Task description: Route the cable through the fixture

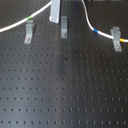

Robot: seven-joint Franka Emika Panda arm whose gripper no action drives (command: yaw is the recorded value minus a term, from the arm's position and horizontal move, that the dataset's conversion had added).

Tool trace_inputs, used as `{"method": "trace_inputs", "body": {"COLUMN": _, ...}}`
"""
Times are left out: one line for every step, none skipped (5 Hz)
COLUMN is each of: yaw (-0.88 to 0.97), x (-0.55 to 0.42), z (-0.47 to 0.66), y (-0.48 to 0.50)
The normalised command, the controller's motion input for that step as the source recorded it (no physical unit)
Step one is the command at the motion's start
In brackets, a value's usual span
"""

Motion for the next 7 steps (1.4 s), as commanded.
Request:
{"method": "trace_inputs", "body": {"yaw": 0.0, "x": -0.169, "z": 0.23, "y": 0.042}}
{"method": "trace_inputs", "body": {"yaw": 0.0, "x": -0.256, "z": 0.38, "y": 0.089}}
{"method": "trace_inputs", "body": {"yaw": 0.0, "x": -0.159, "z": 0.3, "y": 0.119}}
{"method": "trace_inputs", "body": {"yaw": 0.0, "x": -0.185, "z": 0.25, "y": 0.072}}
{"method": "trace_inputs", "body": {"yaw": 0.0, "x": -0.288, "z": 0.18, "y": 0.088}}
{"method": "trace_inputs", "body": {"yaw": -0.06, "x": -0.284, "z": 0.31, "y": 0.096}}
{"method": "trace_inputs", "body": {"yaw": 0.0, "x": -0.077, "z": 0.27, "y": 0.061}}
